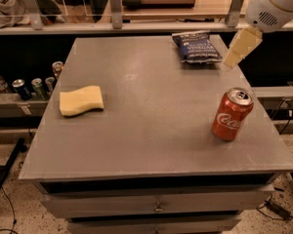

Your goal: Move blue chip bag near sponge

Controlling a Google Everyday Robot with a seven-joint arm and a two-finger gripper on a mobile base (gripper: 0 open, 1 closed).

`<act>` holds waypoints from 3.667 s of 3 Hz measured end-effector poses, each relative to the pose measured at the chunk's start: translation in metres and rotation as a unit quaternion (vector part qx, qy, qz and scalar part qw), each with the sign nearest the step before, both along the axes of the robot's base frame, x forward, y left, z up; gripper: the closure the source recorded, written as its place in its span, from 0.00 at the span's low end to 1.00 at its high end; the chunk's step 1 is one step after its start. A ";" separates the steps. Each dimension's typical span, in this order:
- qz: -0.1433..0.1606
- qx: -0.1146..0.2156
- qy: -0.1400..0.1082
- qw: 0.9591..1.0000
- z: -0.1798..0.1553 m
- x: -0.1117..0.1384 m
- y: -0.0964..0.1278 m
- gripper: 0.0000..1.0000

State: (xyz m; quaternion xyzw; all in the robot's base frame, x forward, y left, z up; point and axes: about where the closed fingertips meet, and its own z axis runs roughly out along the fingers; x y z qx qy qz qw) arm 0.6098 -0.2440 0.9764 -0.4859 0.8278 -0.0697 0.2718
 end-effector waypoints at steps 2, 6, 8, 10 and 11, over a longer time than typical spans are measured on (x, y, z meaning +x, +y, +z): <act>-0.007 0.020 -0.005 1.000 -0.016 0.041 0.015 0.00; -0.176 0.116 0.008 0.977 -0.076 0.133 0.052 0.00; -0.249 0.127 0.026 0.960 -0.116 0.158 0.032 0.17; -0.267 0.135 0.031 0.954 -0.128 0.165 0.025 0.62; -0.259 0.138 0.023 0.956 -0.121 0.164 0.024 0.86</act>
Offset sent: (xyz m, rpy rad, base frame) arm 0.0722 0.0277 -0.0247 0.0954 -0.0132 -0.0353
